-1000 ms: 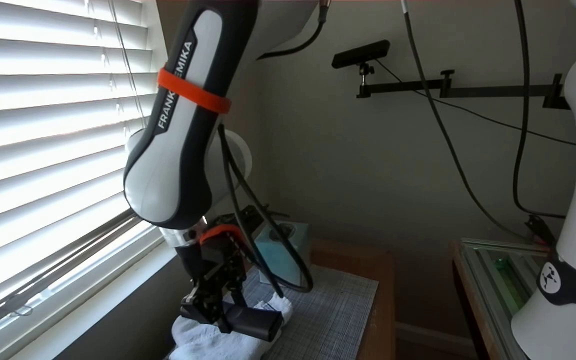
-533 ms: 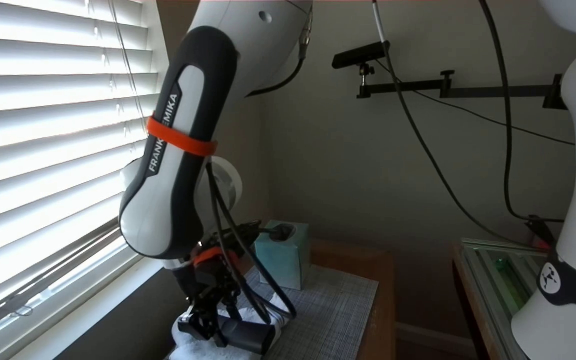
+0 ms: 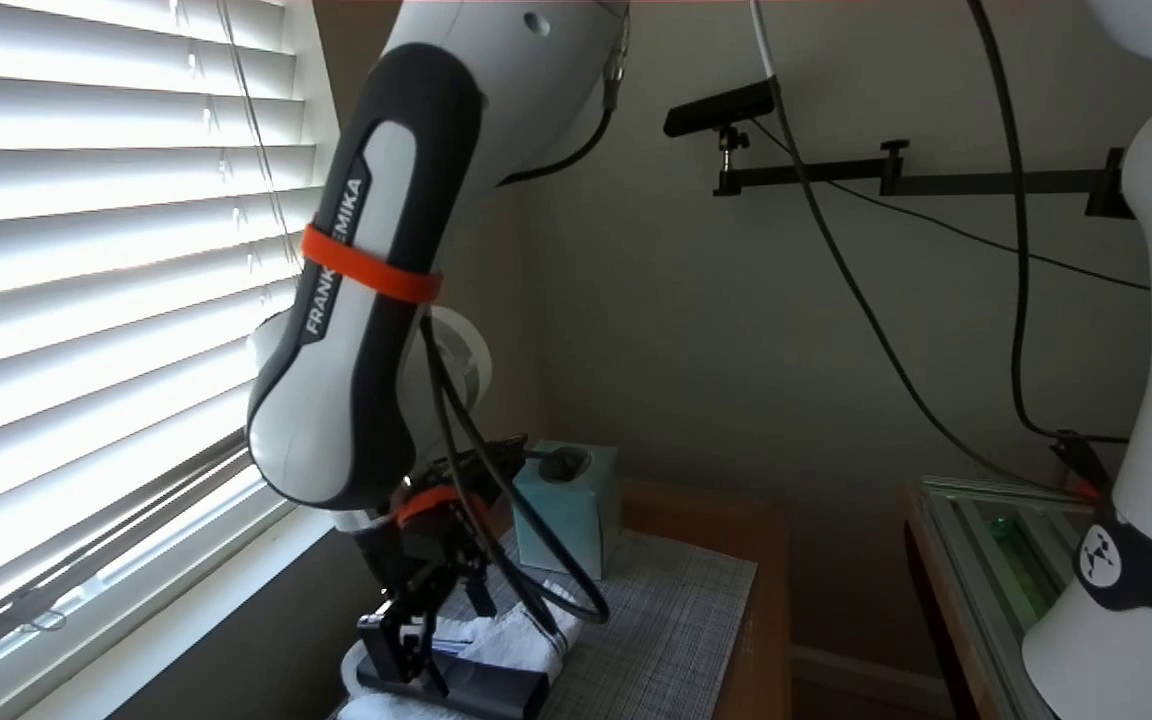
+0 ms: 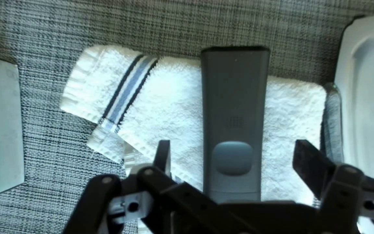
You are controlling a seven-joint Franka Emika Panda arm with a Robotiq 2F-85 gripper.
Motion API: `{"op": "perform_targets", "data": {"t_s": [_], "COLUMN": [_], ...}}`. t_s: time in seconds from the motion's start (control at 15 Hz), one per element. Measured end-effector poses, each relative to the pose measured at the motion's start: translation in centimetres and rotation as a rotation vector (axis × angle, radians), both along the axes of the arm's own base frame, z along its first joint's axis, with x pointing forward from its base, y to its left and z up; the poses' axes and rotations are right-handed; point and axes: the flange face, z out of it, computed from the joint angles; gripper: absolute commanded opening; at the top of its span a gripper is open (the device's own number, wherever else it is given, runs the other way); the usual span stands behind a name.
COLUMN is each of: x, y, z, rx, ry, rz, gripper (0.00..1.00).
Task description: Remove the black remote from the blue box and put it on the white towel
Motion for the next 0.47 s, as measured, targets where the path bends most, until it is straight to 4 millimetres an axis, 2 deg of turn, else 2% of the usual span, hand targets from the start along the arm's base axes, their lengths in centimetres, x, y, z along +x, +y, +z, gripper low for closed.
{"op": "perform_targets", "data": {"t_s": [0.2,0.47], "x": [-3.7,-9.2], "y": [-0.8,-3.1], "z": [3.3,7.2], "rx": [0.020,0.011], "ry": [0.080,0.141], "rz": [0.067,0.220], "gripper": [1.00,1.00]}}
